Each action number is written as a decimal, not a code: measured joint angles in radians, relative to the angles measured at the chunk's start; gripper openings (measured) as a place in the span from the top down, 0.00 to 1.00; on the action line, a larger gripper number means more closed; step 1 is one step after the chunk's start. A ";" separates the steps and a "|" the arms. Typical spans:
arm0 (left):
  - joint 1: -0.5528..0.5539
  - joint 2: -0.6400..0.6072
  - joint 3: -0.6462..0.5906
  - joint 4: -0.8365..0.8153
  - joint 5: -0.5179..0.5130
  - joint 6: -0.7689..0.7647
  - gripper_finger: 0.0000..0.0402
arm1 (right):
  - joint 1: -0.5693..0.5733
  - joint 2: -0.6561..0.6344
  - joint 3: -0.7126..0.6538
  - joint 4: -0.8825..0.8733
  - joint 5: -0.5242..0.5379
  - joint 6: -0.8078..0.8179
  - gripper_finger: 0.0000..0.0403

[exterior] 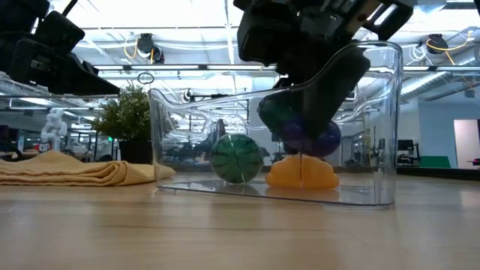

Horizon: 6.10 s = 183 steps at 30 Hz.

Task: Pick and placing Produce into tupperware
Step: Put the purple eggplant into the transparent bin, then return to Home Position

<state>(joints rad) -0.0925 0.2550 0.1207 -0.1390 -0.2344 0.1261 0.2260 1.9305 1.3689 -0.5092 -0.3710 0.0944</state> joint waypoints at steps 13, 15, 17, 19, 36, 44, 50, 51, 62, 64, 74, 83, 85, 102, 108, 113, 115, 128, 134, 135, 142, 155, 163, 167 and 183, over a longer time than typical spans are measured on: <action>0.000 0.000 0.000 -0.001 0.000 0.000 0.92 | -0.001 0.000 -0.048 -0.027 0.003 -0.160 0.68; 0.000 0.000 0.000 -0.002 0.000 0.000 0.92 | 0.003 0.000 -0.053 -0.029 0.005 -0.232 0.68; 0.000 0.000 0.000 -0.002 0.000 0.000 0.92 | 0.010 0.000 -0.053 -0.030 0.010 -0.306 0.68; 0.000 0.000 0.000 -0.003 0.000 0.000 0.92 | 0.015 0.000 -0.053 -0.030 0.032 -0.350 0.68; 0.000 0.000 0.000 -0.008 0.000 0.000 0.92 | 0.006 0.000 -0.053 -0.018 0.059 -0.166 0.68; 0.000 0.000 0.000 -0.012 0.000 0.000 0.92 | 0.006 0.000 -0.036 -0.019 0.058 -0.131 0.68; 0.000 0.000 0.000 -0.016 0.000 0.000 0.92 | 0.006 -0.002 0.022 -0.033 0.060 -0.082 0.68; 0.000 0.000 0.000 -0.016 0.000 0.000 0.92 | 0.006 -0.002 0.030 -0.036 0.060 -0.070 0.68; 0.000 0.000 0.000 0.041 0.000 -0.005 0.92 | -0.007 -0.002 0.078 -0.050 0.110 0.048 0.68; 0.000 0.000 0.000 0.044 0.000 -0.001 0.92 | -0.019 -0.002 0.088 -0.050 0.110 0.091 0.68; 0.000 0.000 0.000 0.031 0.000 0.028 0.92 | -0.042 0.010 0.162 -0.037 0.114 0.380 0.68; 0.000 0.000 0.000 0.031 0.000 0.025 0.92 | 0.001 0.015 0.165 -0.034 0.296 0.682 0.68; 0.000 0.000 0.000 0.031 0.000 0.021 0.92 | 0.005 0.015 0.165 -0.035 0.325 0.726 0.68; 0.000 0.000 0.000 0.035 0.000 0.003 0.92 | 0.051 0.046 0.166 -0.052 0.295 0.823 0.72; 0.000 0.000 0.000 0.035 0.000 0.006 0.92 | 0.066 0.060 0.166 -0.114 0.290 0.805 0.72; 0.000 0.000 0.000 0.035 0.000 0.007 0.92 | 0.075 0.059 0.164 -0.134 0.291 0.805 0.72; 0.000 0.000 0.000 0.036 0.000 0.007 0.92 | 0.080 0.059 0.164 -0.136 0.288 0.801 0.72; 0.000 0.000 0.000 0.036 0.000 0.010 0.92 | 0.090 0.114 0.165 -0.147 0.247 0.772 0.71; 0.000 0.000 0.000 0.037 0.000 0.009 0.92 | 0.084 0.131 0.165 -0.156 0.232 0.756 0.71; 0.000 0.000 0.000 0.036 0.000 0.009 0.92 | 0.083 0.131 0.165 -0.154 0.234 0.756 0.71; 0.000 0.000 0.000 0.037 0.000 0.018 0.92 | 0.082 0.143 0.166 -0.152 0.213 0.733 0.70; 0.000 0.000 0.000 0.037 0.000 0.019 0.92 | 0.074 0.162 0.167 -0.138 0.188 0.722 0.70; 0.000 0.000 0.000 0.036 0.000 0.019 0.92 | 0.074 0.162 0.166 -0.136 0.186 0.730 0.69; 0.000 0.000 0.000 0.036 0.000 0.020 0.92 | 0.074 0.162 0.166 -0.131 0.186 0.726 0.63; 0.000 0.000 0.000 0.035 0.000 0.022 0.92 | 0.074 0.155 0.164 -0.116 0.215 0.729 0.53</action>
<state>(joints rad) -0.0922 0.2547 0.1207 -0.1036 -0.2342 0.1483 0.3004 2.0853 1.5333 -0.6254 -0.1559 0.8233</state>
